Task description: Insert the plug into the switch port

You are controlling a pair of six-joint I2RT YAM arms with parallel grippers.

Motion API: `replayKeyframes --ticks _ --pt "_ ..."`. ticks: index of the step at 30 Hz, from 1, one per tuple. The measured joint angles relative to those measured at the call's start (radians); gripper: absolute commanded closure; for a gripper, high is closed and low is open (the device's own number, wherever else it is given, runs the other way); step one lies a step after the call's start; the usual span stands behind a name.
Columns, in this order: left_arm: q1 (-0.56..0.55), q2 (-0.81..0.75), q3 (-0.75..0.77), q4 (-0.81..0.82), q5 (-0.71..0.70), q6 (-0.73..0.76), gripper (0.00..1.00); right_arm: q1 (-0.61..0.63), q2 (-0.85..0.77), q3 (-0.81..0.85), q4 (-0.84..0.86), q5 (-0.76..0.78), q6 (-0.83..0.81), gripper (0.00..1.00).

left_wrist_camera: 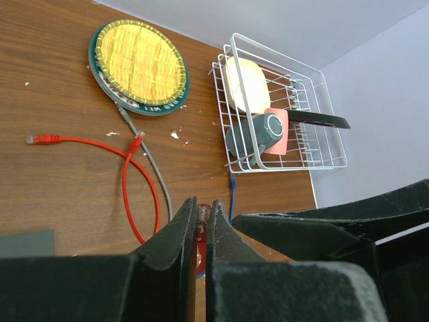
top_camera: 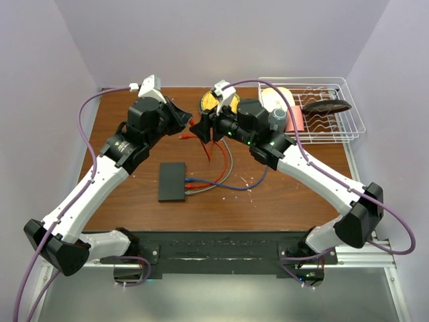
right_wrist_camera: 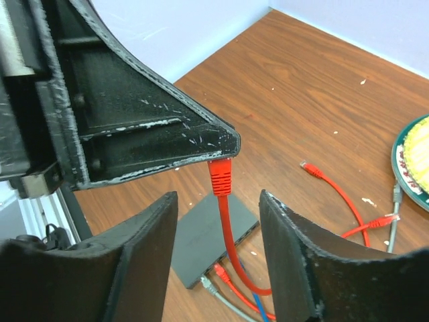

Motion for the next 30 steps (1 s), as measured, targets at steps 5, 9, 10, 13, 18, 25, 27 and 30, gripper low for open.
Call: replayKeyframes --ticks 5,9,10,13,18,25,27,30 --pt "0.000 0.000 0.000 0.000 0.002 -0.008 1.00 0.000 0.024 0.000 0.006 -0.010 0.004 0.53" --pt "0.000 0.000 -0.001 0.004 0.006 -0.008 1.00 0.000 0.030 0.000 0.006 -0.015 0.006 0.63" --pt "0.000 0.000 -0.002 0.004 0.008 -0.008 1.00 0.000 0.030 0.000 0.008 -0.019 0.008 0.68" --pt "0.000 0.000 -0.002 0.007 0.014 -0.008 1.00 0.000 0.030 0.000 0.013 -0.024 0.010 0.81" --pt "0.000 -0.001 -0.006 0.013 0.017 -0.007 1.00 -0.003 0.032 0.000 0.015 -0.023 0.014 1.00" --pt "-0.003 -0.006 -0.023 0.025 0.015 -0.005 0.00 0.000 0.037 0.000 0.008 -0.017 0.012 1.00" --pt "-0.004 -0.014 -0.033 0.029 0.001 -0.010 0.00 0.001 0.036 0.000 0.000 -0.001 0.003 1.00" --pt "-0.004 -0.034 -0.049 0.026 -0.034 -0.016 0.00 0.001 0.027 0.002 -0.038 0.034 -0.021 1.00"
